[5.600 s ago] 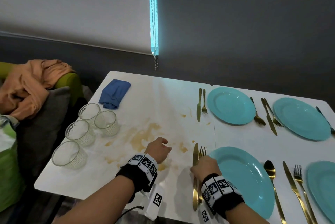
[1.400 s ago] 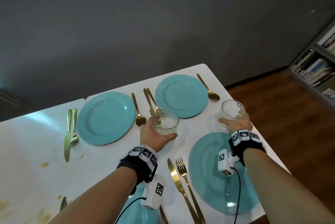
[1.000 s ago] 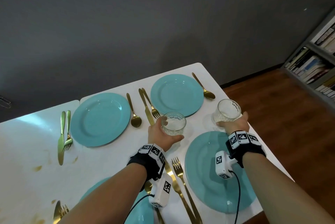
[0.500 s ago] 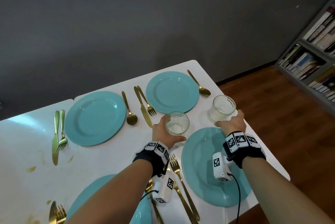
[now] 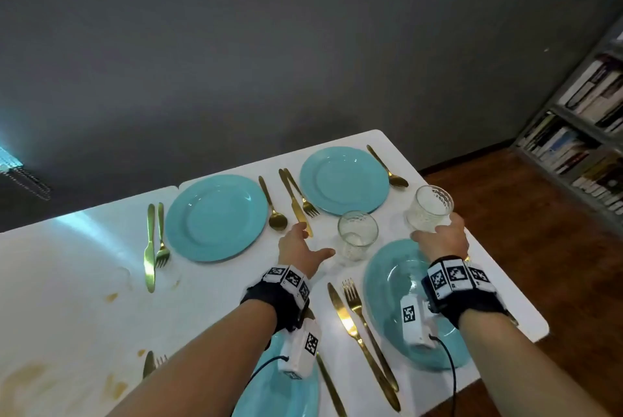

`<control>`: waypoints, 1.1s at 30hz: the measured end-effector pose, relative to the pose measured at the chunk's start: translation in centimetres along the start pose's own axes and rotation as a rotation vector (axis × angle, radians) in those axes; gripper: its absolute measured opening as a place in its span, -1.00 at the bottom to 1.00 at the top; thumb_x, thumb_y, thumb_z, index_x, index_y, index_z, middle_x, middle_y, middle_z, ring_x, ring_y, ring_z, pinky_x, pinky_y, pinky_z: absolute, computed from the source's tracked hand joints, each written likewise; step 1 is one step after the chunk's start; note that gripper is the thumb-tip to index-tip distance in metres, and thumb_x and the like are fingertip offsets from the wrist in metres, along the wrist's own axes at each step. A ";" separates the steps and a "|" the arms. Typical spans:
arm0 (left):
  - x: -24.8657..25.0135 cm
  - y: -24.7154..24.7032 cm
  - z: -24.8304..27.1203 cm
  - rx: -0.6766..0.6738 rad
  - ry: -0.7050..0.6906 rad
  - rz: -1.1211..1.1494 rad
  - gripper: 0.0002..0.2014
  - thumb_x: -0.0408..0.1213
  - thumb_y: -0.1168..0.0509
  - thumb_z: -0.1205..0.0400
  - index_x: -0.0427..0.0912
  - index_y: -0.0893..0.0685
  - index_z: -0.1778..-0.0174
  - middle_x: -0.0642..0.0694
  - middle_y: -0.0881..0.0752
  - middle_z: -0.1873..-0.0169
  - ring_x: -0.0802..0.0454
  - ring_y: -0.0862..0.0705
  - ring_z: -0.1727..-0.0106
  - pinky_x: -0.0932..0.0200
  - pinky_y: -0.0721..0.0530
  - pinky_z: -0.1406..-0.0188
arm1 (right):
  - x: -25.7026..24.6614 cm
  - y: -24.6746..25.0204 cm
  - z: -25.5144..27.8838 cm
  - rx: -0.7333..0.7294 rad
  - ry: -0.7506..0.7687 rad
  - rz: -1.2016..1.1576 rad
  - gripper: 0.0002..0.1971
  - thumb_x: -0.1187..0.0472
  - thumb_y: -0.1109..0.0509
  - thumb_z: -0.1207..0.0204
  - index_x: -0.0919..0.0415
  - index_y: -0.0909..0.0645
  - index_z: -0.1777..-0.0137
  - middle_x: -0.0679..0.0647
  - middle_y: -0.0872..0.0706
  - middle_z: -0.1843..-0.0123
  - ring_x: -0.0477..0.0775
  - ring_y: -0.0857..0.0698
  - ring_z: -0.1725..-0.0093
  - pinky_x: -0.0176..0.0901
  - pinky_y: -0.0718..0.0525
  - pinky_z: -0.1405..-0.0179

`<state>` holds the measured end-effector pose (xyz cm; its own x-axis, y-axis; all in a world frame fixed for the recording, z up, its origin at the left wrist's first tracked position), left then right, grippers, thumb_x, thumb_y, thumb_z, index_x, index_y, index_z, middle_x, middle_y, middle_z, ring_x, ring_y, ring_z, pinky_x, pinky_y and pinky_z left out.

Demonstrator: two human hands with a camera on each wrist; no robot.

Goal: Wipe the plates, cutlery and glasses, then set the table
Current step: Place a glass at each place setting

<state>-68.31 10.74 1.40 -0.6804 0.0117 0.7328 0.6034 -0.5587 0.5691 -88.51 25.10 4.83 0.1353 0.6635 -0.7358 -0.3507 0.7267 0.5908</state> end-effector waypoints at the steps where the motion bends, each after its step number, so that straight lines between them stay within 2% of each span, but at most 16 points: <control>1: -0.6 1.2 0.5 0.018 0.000 0.017 -0.23 -0.13 -0.54 -0.41 -0.20 -0.37 -0.50 -0.15 -0.58 -0.34 -0.10 -0.52 -0.38 0.03 -0.49 -0.40 | -0.2 -0.4 1.2 -0.011 0.016 0.000 -0.21 0.33 -0.52 -0.36 0.23 -0.22 -0.55 0.26 -0.53 -0.44 0.26 -0.47 -0.45 -0.04 -0.40 -0.41; 4: -2.6 5.4 2.6 0.052 -0.033 0.037 -0.41 -0.19 -0.46 -0.51 -0.19 -0.46 -0.44 -0.12 -0.63 -0.28 -0.07 -0.60 -0.30 0.15 -0.50 -0.27 | -1.1 -2.0 5.5 -0.043 0.074 -0.016 -0.24 0.32 -0.51 -0.39 0.21 -0.24 -0.55 0.27 -0.53 -0.45 0.24 -0.49 -0.44 -0.04 -0.39 -0.44; 8: -7.0 12.2 6.3 0.126 -0.062 0.080 -0.62 -0.25 -0.41 -0.55 -0.20 -0.59 -0.28 -0.11 -0.72 -0.16 -0.02 -0.68 -0.12 0.31 -0.46 -0.07 | -2.0 -5.1 12.9 -0.138 0.180 0.058 -0.48 0.31 -0.46 -0.42 0.22 -0.47 -0.39 0.24 -0.64 -0.30 0.23 -0.58 -0.31 -0.10 -0.46 -0.34; 10: -10.1 15.7 8.4 0.168 -0.047 0.112 -0.70 -0.26 -0.40 -0.55 -0.18 -0.64 -0.20 -0.10 -0.76 -0.08 0.06 -0.66 -0.02 0.35 -0.46 -0.04 | -2.0 -7.5 17.0 -0.252 0.218 0.131 -0.60 0.28 -0.46 -0.42 0.21 -0.58 -0.28 0.22 -0.68 -0.23 0.22 -0.62 -0.24 -0.09 -0.51 -0.31; 12: -13.4 19.3 10.6 0.207 -0.034 0.131 -0.74 -0.27 -0.39 -0.56 -0.18 -0.68 -0.16 -0.10 -0.77 -0.03 0.07 -0.66 -0.01 0.36 -0.49 -0.05 | -1.9 -10.6 21.1 -0.396 0.266 0.234 -0.65 0.24 -0.49 -0.40 0.17 -0.63 -0.20 0.19 -0.70 -0.19 0.19 -0.66 -0.19 -0.02 -0.58 -0.31; 16: -20.3 25.9 15.3 0.300 0.005 0.185 -0.75 -0.27 -0.38 -0.56 -0.18 -0.68 -0.15 -0.05 -0.71 0.13 0.11 -0.61 0.06 0.32 -0.50 -0.01 | -2.0 -17.0 29.6 -0.615 0.363 0.385 -0.65 0.21 -0.52 -0.38 0.20 -0.64 -0.18 0.16 -0.73 -0.07 0.13 -0.68 -0.01 -0.05 -0.64 -0.18; 18: -23.9 28.6 17.5 0.371 0.048 0.225 -0.75 -0.25 -0.39 -0.55 -0.17 -0.67 -0.14 0.01 -0.67 0.18 0.10 -0.61 0.07 0.30 -0.51 0.01 | -2.2 -20.0 33.8 -0.698 0.419 0.427 -0.66 0.21 -0.52 -0.39 0.20 -0.64 -0.18 0.13 -0.72 -0.02 0.09 -0.67 0.06 -0.10 -0.65 -0.04; 21: -28.8 32.1 20.3 0.506 0.123 0.245 -0.71 -0.23 -0.41 -0.55 -0.20 -0.64 -0.16 -0.05 -0.70 0.14 -0.02 -0.68 -0.02 0.26 -0.52 0.01 | -2.8 -23.7 39.7 -0.779 0.511 0.494 -0.68 0.18 -0.51 -0.41 0.16 -0.63 -0.16 0.08 -0.72 -0.01 0.03 -0.67 0.11 -0.25 -0.57 0.18; 24: -33.2 35.6 22.8 0.680 0.187 0.245 -0.63 -0.23 -0.41 -0.55 -0.26 -0.58 -0.23 -0.13 -0.67 -0.01 -0.12 -0.66 -0.11 0.25 -0.45 0.05 | -3.4 -26.8 44.5 -0.845 0.565 0.515 -0.67 0.17 -0.51 -0.41 0.16 -0.63 -0.17 0.10 -0.73 0.01 0.03 -0.68 0.15 -0.24 -0.57 0.22; 27: -36.9 38.8 25.9 0.982 0.260 0.236 -0.56 -0.24 -0.48 -0.47 -0.41 -0.57 -0.18 -0.33 -0.61 -0.07 -0.28 -0.55 -0.20 -0.01 -0.45 -0.18 | -3.5 -28.9 47.8 -0.886 0.608 0.551 -0.67 0.16 -0.50 -0.42 0.14 -0.63 -0.18 0.10 -0.73 -0.03 0.03 -0.68 0.11 -0.23 -0.57 0.19; 30: -40.2 40.5 28.7 1.253 0.431 0.290 -0.43 -0.21 -0.56 -0.37 -0.45 -0.54 -0.18 -0.42 -0.51 -0.19 -0.35 -0.42 -0.32 -0.14 -0.36 -0.34 | -3.3 -30.4 49.7 -0.910 0.628 0.580 -0.67 0.15 -0.50 -0.42 0.14 -0.63 -0.18 0.07 -0.73 -0.01 0.04 -0.68 0.07 -0.22 -0.57 0.15; 31: -41.2 40.7 29.3 1.287 0.485 0.315 -0.34 -0.19 -0.60 -0.31 -0.43 -0.51 -0.22 -0.42 -0.48 -0.23 -0.36 -0.38 -0.36 -0.18 -0.34 -0.38 | -3.2 -30.8 50.1 -0.913 0.632 0.587 -0.67 0.15 -0.50 -0.42 0.14 -0.64 -0.18 0.07 -0.74 -0.03 0.05 -0.68 0.06 -0.21 -0.57 0.13; 33: -43.3 40.8 29.7 1.274 0.551 0.353 -0.14 -0.15 -0.67 -0.19 -0.39 -0.43 -0.32 -0.41 -0.42 -0.31 -0.37 -0.33 -0.40 -0.22 -0.31 -0.45 | -2.9 -31.3 50.6 -0.918 0.631 0.601 -0.67 0.16 -0.49 -0.42 0.13 -0.63 -0.18 0.08 -0.74 -0.06 0.05 -0.69 0.08 -0.24 -0.58 0.19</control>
<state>-1.90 12.10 4.00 -0.3126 -0.4508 0.8361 0.5266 0.6502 0.5476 -30.98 9.43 5.22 -0.6439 0.4609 -0.6107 -0.7491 -0.2175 0.6257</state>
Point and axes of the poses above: each hand's wrist, its own z-axis away from the middle knuckle, its own y-axis out of the back of the hand, x = y × z, the point moved 3 cm from there along -z, towards the middle knuckle
